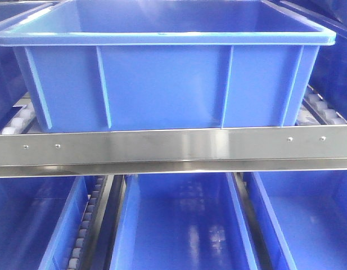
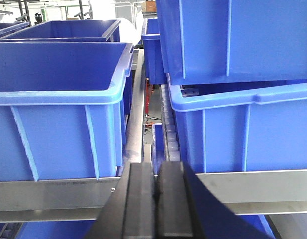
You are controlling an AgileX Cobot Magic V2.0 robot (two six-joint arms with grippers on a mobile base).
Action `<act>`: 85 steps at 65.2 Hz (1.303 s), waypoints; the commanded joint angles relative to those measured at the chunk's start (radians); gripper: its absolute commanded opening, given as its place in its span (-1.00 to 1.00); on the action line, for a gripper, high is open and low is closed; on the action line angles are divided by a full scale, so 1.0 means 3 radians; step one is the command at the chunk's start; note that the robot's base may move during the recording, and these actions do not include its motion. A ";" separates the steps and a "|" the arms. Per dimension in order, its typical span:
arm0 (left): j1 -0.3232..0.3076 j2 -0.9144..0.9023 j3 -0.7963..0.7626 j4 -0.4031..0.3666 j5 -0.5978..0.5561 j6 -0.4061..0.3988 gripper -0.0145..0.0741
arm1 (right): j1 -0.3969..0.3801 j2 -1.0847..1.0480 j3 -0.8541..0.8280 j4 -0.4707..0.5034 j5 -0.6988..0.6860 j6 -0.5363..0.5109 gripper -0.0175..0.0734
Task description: Grab silver tray and place in blue box
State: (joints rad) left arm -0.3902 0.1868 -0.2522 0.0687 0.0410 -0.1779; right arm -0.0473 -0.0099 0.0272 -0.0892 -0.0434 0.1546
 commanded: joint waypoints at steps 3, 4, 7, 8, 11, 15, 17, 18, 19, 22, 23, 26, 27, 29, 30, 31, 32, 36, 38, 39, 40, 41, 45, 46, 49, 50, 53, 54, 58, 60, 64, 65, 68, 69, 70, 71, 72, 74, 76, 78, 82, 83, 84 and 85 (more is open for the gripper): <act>0.0198 -0.0031 -0.0086 0.0309 -0.0234 -0.0005 -0.69 | 0.0006 -0.0071 -0.0058 0.0008 -0.0317 -0.0047 -0.50; 0.0241 -0.0044 -0.0079 0.0309 -0.0224 -0.0005 -0.69 | 0.0006 -0.0071 -0.0058 0.0008 -0.0317 -0.0047 -0.50; 0.0421 -0.0092 -0.0019 0.0287 -0.0222 -0.0005 -0.69 | 0.0006 -0.0071 -0.0058 0.0008 -0.0317 -0.0047 -0.50; 0.0466 -0.0112 0.0002 0.0270 -0.0230 -0.0005 -0.69 | 0.0006 -0.0071 -0.0058 0.0008 -0.0317 -0.0047 -0.50; 0.0639 -0.0159 0.0099 0.0169 -0.0273 -0.0004 -0.69 | 0.0006 -0.0071 -0.0058 0.0008 -0.0317 -0.0047 -0.50; 0.0822 -0.0230 0.0254 -0.0011 -0.0411 0.0221 -0.69 | 0.0006 -0.0071 -0.0058 0.0008 -0.0317 -0.0047 -0.50; 0.0880 -0.0255 0.0329 -0.0143 -0.0496 0.0420 -0.69 | 0.0006 -0.0071 -0.0058 0.0008 -0.0317 -0.0047 -0.50; 0.0906 -0.0272 0.0358 -0.0200 -0.0545 0.0516 -0.69 | 0.0006 -0.0071 -0.0058 0.0008 -0.0317 -0.0047 -0.50; 0.0920 -0.0281 0.0400 -0.0277 -0.0573 0.0557 -0.69 | 0.0006 -0.0071 -0.0058 0.0008 -0.0317 -0.0047 -0.50; 0.0961 -0.0328 0.0486 -0.0345 -0.0634 0.0593 -0.69 | 0.0006 -0.0071 -0.0058 0.0008 -0.0317 -0.0047 -0.50; 0.0972 -0.0346 0.0517 -0.0345 -0.0634 0.0593 -0.69 | 0.0006 -0.0071 -0.0058 0.0008 -0.0317 -0.0047 -0.50; 0.0994 -0.0392 0.0582 -0.0345 -0.0612 0.0593 -0.69 | 0.0006 -0.0071 -0.0058 0.0008 -0.0317 -0.0047 -0.50; 0.0996 -0.0405 0.0602 -0.0345 -0.0597 0.0593 -0.69 | 0.0006 -0.0071 -0.0058 0.0008 -0.0317 -0.0047 -0.50; 0.1010 -0.0435 0.0651 -0.0345 -0.0591 0.0593 -0.69 | 0.0006 -0.0071 -0.0058 0.0008 -0.0317 -0.0047 -0.50; 0.1017 -0.0443 0.0682 -0.0345 -0.0591 0.0593 -0.69 | 0.0006 -0.0071 -0.0058 0.0008 -0.0317 -0.0047 -0.50; 0.1016 -0.0454 0.0705 -0.0345 -0.0598 0.0593 -0.69 | 0.0006 -0.0071 -0.0058 0.0008 -0.0317 -0.0047 -0.50; 0.1016 -0.0473 0.0727 -0.0345 -0.0599 0.0593 -0.69 | 0.0006 -0.0071 -0.0058 0.0008 -0.0317 -0.0047 -0.50; 0.1016 -0.0529 0.0835 -0.0345 -0.0599 0.0593 -0.69 | 0.0006 -0.0071 -0.0058 0.0008 -0.0317 -0.0047 -0.50; 0.1016 -0.0566 0.0885 -0.0345 -0.0599 0.0593 -0.69 | 0.0006 -0.0071 -0.0058 0.0008 -0.0317 -0.0047 -0.50; 0.1016 -0.0584 0.0916 -0.0338 -0.0599 0.0593 -0.69 | 0.0006 -0.0071 -0.0058 0.0008 -0.0317 -0.0047 -0.50; 0.1016 -0.0616 0.0936 -0.0338 -0.0607 0.0593 -0.69 | 0.0006 -0.0071 -0.0058 0.0008 -0.0317 -0.0047 -0.50; 0.1016 -0.0640 0.0965 -0.0338 -0.0607 0.0593 -0.69 | 0.0006 -0.0071 -0.0058 0.0008 -0.0317 -0.0047 -0.50; 0.1010 -0.0722 0.1002 -0.0338 -0.0554 0.0593 -0.69 | 0.0006 -0.0071 -0.0058 0.0008 -0.0317 -0.0047 -0.50; 0.1010 -0.0711 0.1002 -0.0338 -0.0554 0.0593 -0.69 | 0.0006 -0.0071 -0.0058 0.0008 -0.0317 -0.0047 -0.50; 0.1010 -0.0704 0.1002 -0.0338 -0.0547 0.0593 -0.69 | 0.0006 -0.0071 -0.0058 0.0008 -0.0317 -0.0047 -0.50; 0.1010 -0.0713 0.1002 -0.0338 -0.0540 0.0593 -0.69 | 0.0006 -0.0071 -0.0058 0.0008 -0.0317 -0.0047 -0.50; 0.1010 -0.0713 0.1002 -0.0338 -0.0525 0.0593 -0.69 | 0.0006 -0.0071 -0.0058 0.0008 -0.0317 -0.0047 -0.50; 0.1010 -0.0713 0.1002 -0.0338 -0.0525 0.0593 -0.69 | 0.0006 -0.0071 -0.0058 0.0008 -0.0317 -0.0047 -0.50; 0.1004 -0.0713 0.1002 -0.0338 -0.0525 0.0593 -0.69 | 0.0006 -0.0071 -0.0058 0.0008 -0.0317 -0.0047 -0.50; 0.1004 -0.0713 0.1002 -0.0338 -0.0525 0.0593 -0.69 | 0.0006 -0.0071 -0.0058 0.0008 -0.0317 -0.0047 -0.50; 0.1004 -0.0713 0.1002 -0.0338 -0.0525 0.0593 -0.69 | 0.0006 -0.0071 -0.0058 0.0008 -0.0317 -0.0047 -0.50; 0.1004 -0.0713 0.1002 -0.0338 -0.0525 0.0593 -0.69 | 0.0006 -0.0071 -0.0058 0.0008 -0.0317 -0.0047 -0.50; 0.1004 -0.0713 0.1002 -0.0338 -0.0525 0.0593 -0.69 | 0.0006 -0.0071 -0.0058 0.0008 -0.0317 -0.0047 -0.50; 0.1004 -0.0713 0.1002 -0.0338 -0.0525 0.0593 -0.69 | 0.0006 -0.0071 -0.0058 0.0008 -0.0317 -0.0047 -0.50; 0.1004 -0.0713 0.1002 -0.0338 -0.0525 0.0593 -0.69 | 0.0006 -0.0071 -0.0058 0.0008 -0.0317 -0.0047 -0.50; 0.1004 -0.0713 0.1002 -0.0338 -0.0525 0.0593 -0.69 | 0.0006 -0.0071 -0.0058 0.0008 -0.0317 -0.0047 -0.50; 0.1004 -0.0713 0.1002 -0.0338 -0.0525 0.0593 -0.69 | 0.0006 -0.0071 -0.0058 0.0008 -0.0317 -0.0047 -0.50; 0.1004 -0.0713 0.1002 -0.0338 -0.0525 0.0593 -0.69 | 0.0006 -0.0071 -0.0058 0.0008 -0.0317 -0.0047 -0.50; 0.1004 -0.0713 0.1002 -0.0338 -0.0525 0.0593 -0.69 | 0.0006 -0.0071 -0.0058 0.0008 -0.0317 -0.0047 -0.50; 0.1004 -0.0713 0.1002 -0.0338 -0.0525 0.0593 -0.69 | 0.0006 -0.0071 -0.0058 0.0008 -0.0317 -0.0047 -0.50; 0.1004 -0.0713 0.1002 -0.0338 -0.0525 0.0593 -0.69 | 0.0006 -0.0071 -0.0058 0.0008 -0.0317 -0.0047 -0.50; 0.1004 -0.0713 0.1002 -0.0338 -0.0525 0.0593 -0.69 | 0.0006 -0.0071 -0.0058 0.0008 -0.0317 -0.0047 -0.50; 0.1004 -0.0713 0.1002 -0.0338 -0.0525 0.0593 -0.69 | 0.0006 -0.0071 -0.0058 0.0008 -0.0317 -0.0047 -0.50; 0.1004 -0.0713 0.1002 -0.0338 -0.0525 0.0593 -0.69 | 0.0006 -0.0071 -0.0058 0.0008 -0.0317 -0.0047 -0.50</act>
State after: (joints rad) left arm -0.0866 -0.0120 0.0295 -0.0267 -0.0342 0.0000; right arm -0.0473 -0.0099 0.0272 -0.0892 -0.0458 0.1534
